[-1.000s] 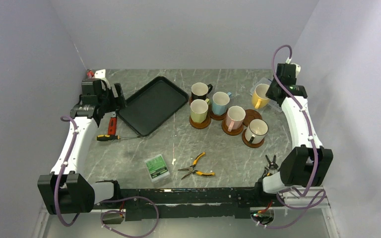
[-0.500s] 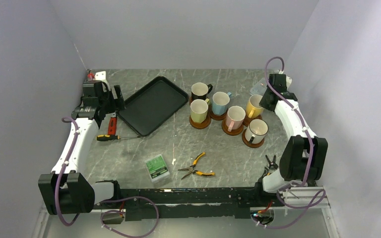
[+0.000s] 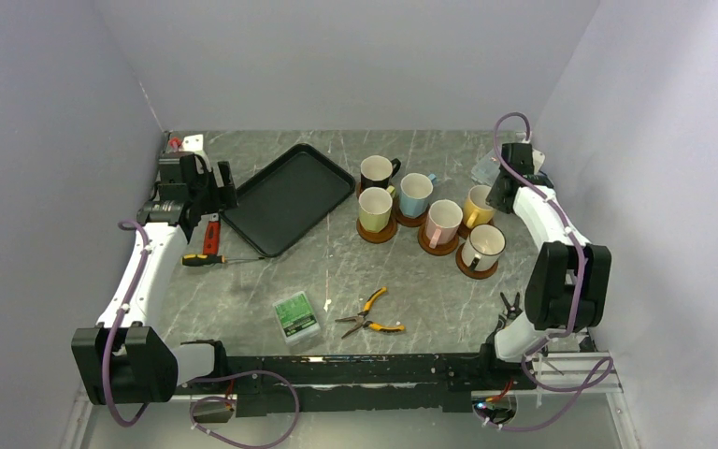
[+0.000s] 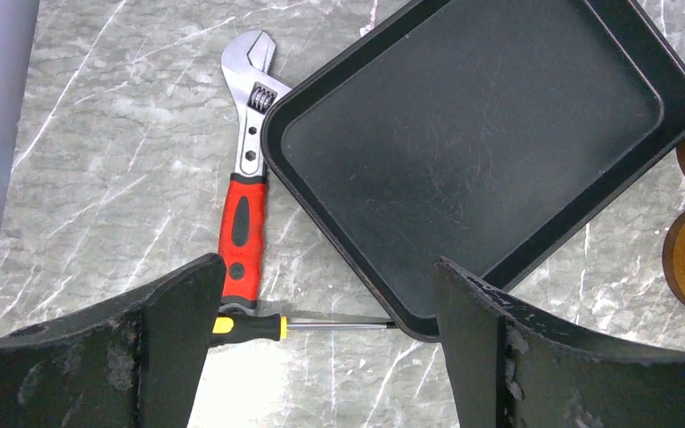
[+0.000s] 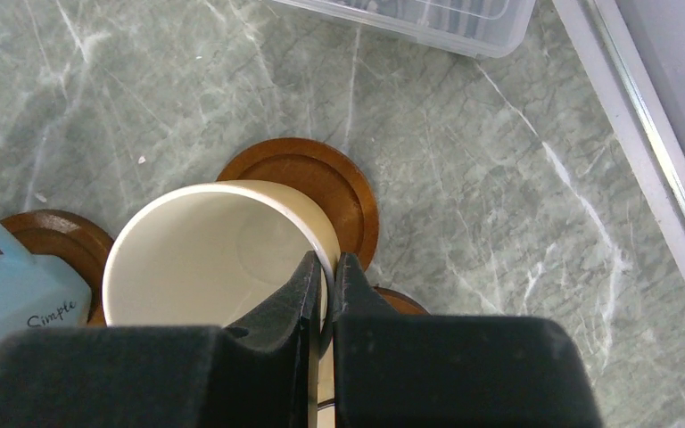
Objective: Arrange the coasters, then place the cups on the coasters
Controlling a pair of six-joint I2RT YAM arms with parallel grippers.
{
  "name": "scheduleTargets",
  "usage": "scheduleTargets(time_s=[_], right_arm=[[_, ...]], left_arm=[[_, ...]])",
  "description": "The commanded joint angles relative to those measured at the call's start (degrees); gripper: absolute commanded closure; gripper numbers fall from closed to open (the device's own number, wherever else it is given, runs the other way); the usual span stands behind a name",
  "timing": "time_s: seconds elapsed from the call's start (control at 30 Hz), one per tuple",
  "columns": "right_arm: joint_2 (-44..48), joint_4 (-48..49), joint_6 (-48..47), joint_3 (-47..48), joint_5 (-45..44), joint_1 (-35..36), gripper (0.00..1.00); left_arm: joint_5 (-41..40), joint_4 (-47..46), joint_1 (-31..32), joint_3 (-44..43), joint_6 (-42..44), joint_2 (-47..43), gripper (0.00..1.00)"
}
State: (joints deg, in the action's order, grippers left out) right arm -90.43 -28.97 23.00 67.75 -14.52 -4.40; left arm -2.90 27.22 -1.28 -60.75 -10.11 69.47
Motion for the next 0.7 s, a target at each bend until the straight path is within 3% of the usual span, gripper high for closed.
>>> scheduleTargets(time_s=[0.0,0.67], right_arm=[[0.4,4.7,0.8,0.5,-1.8,0.0,1.0],[-1.3,4.6,1.3,-0.3,-2.1,0.0,1.0]], left_arm=[[-0.1,-1.7,0.3,0.0,0.9,-1.9,0.1],[0.2,-1.8,0.5,0.0,1.0,-1.7,0.1]])
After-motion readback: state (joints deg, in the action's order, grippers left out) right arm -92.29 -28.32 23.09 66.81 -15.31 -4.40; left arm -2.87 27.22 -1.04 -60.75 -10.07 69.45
